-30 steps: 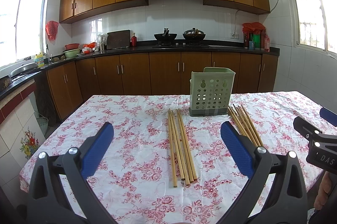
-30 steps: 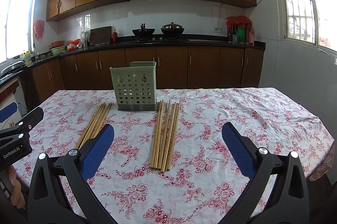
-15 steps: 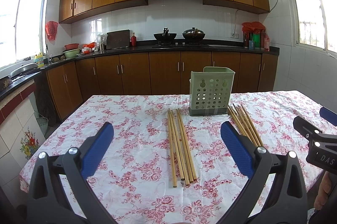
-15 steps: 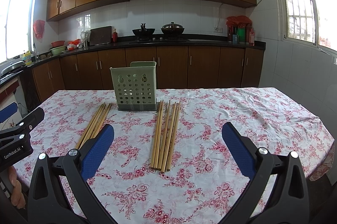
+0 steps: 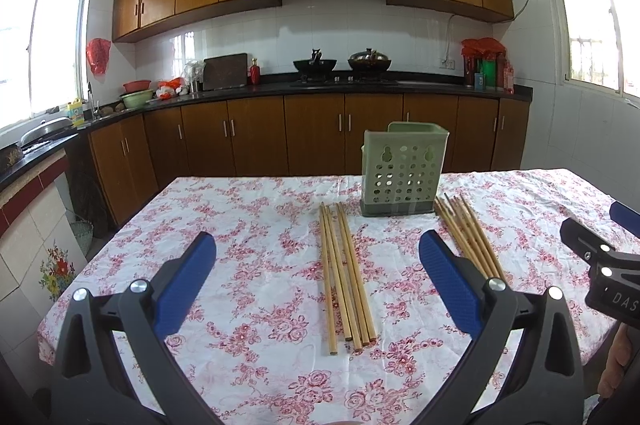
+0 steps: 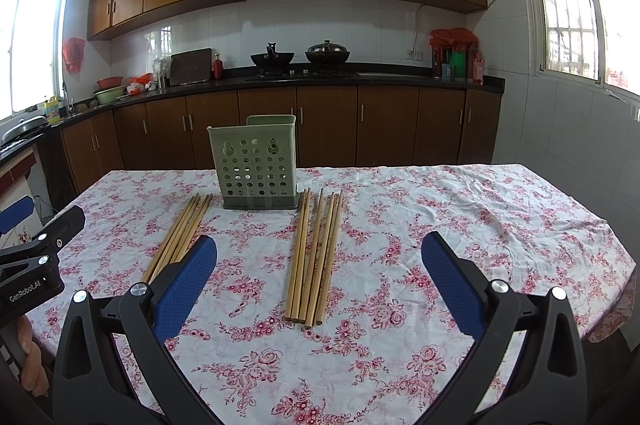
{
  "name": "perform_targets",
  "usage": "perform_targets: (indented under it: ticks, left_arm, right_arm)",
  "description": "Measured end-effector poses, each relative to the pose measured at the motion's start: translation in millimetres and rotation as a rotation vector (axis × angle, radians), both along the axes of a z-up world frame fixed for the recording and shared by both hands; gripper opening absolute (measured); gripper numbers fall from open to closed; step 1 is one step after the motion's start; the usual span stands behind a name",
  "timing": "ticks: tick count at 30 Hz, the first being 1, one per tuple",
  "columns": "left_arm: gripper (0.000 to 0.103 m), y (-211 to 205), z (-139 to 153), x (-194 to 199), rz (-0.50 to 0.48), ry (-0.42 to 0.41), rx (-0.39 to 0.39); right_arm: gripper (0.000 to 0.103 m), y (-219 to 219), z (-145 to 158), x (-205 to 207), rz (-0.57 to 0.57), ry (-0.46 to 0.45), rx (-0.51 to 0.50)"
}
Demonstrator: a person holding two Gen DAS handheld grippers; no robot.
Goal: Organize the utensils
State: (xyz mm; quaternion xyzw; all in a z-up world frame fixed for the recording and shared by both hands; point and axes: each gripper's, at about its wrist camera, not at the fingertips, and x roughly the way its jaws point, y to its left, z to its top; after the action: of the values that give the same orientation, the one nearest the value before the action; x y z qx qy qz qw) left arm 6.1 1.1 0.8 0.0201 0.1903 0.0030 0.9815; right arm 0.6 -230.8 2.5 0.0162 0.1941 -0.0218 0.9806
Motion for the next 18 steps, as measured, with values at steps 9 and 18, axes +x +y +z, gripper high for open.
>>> perform_targets:
  ticks: [9, 18]
  left_arm:
    - [0.099, 26.0, -33.5, 49.4, 0.079, 0.206, -0.030]
    - [0.069, 34.9, -63.9, 112.0, 0.043, 0.391, 0.006]
  right_arm:
    - [0.101, -26.5, -40.5, 43.8, -0.039, 0.198, 0.072]
    - [0.038, -52.3, -79.3, 118.4, -0.022, 0.452, 0.237]
